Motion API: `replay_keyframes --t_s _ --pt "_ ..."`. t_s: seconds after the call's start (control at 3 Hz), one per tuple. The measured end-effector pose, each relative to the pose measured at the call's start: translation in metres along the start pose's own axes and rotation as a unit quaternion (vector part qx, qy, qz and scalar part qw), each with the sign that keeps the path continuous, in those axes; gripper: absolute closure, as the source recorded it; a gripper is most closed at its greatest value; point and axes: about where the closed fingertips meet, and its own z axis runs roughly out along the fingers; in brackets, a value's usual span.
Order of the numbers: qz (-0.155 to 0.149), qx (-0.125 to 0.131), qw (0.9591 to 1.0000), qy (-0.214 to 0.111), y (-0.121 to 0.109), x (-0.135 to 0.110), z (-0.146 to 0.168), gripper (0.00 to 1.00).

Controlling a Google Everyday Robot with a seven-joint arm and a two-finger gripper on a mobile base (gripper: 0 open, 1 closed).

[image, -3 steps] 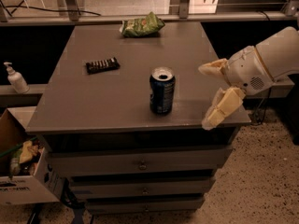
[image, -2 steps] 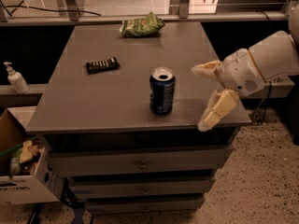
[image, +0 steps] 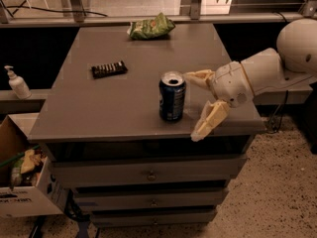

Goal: Pick pepsi can

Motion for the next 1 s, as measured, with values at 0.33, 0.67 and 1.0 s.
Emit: replay_keyframes --t_s 0.33,0.67,1.0 --pt "0.01 0.0 0.9991 -0.042 -0.003 -0.005 0.015 0.0" --pt "0.031 0.005 0.9967 -0.074 -0.008 -0.007 0.028 0.17" --pt "0.049 0.015 0.9934 -0.103 -0.013 -0.007 0.038 0.41"
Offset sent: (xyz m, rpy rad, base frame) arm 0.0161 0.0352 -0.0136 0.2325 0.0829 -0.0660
